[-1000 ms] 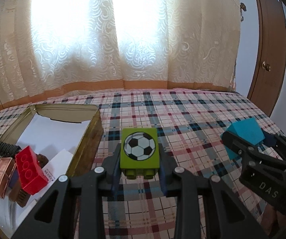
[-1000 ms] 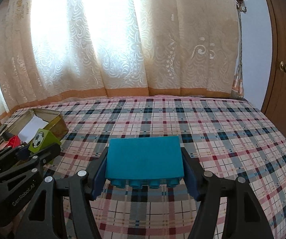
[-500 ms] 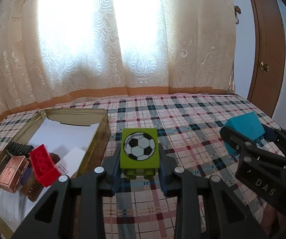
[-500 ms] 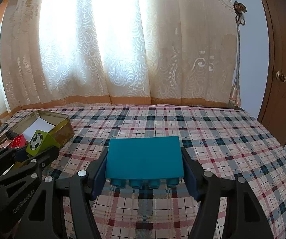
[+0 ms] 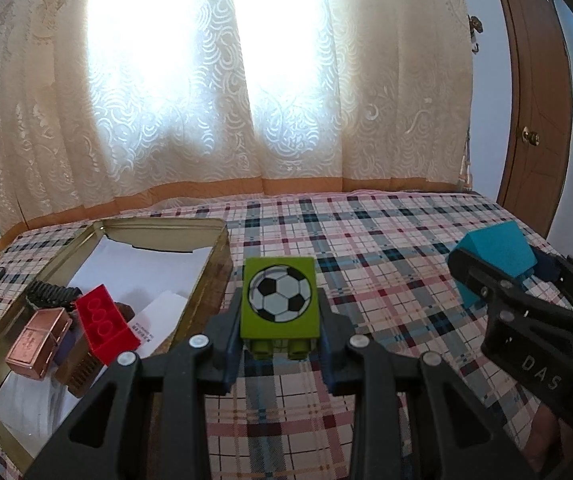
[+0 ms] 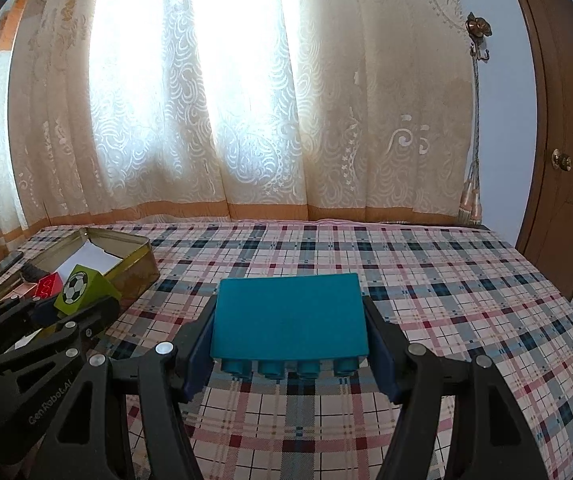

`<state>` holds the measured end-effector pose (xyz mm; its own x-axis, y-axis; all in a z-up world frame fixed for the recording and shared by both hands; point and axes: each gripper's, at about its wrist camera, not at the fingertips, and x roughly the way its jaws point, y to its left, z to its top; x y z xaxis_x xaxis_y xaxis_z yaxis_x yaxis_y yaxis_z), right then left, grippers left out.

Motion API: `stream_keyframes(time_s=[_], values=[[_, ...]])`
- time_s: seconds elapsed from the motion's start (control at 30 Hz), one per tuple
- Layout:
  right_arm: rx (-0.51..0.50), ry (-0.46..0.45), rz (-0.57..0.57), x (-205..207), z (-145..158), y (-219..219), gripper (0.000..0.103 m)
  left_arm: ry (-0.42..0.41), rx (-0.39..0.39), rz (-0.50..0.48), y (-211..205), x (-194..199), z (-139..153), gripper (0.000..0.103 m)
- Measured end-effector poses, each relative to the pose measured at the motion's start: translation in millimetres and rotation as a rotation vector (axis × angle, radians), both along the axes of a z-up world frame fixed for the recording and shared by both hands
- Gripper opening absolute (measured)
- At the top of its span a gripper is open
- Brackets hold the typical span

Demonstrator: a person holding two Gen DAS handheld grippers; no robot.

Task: Organize rigid objects
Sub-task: 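Carry the green cube (left tool) and cyan block (right tool) toward the tray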

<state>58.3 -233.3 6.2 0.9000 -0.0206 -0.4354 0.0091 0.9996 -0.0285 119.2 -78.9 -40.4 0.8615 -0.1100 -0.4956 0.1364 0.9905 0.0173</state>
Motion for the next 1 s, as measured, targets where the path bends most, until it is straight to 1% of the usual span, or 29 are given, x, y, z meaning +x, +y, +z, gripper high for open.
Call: stream_keyframes(time_s=[0.23,0.5,0.73,1.0], values=[[-0.009,-0.014,0.005,-5,1,5,0.068,-0.022,0.003,0.009,4,-9,2,0.03],[-0.014,-0.021,0.027,-11,1,13,0.068,-0.038,-0.015,0.02,14,-18,4,0.03],[-0.012,-0.037,0.048,-19,2,22,0.068,-0.07,-0.014,0.025,18,-28,6,0.03],[-0.013,-0.05,0.062,-24,3,30,0.068,-0.078,-0.029,0.036,25,-35,8,0.03]])
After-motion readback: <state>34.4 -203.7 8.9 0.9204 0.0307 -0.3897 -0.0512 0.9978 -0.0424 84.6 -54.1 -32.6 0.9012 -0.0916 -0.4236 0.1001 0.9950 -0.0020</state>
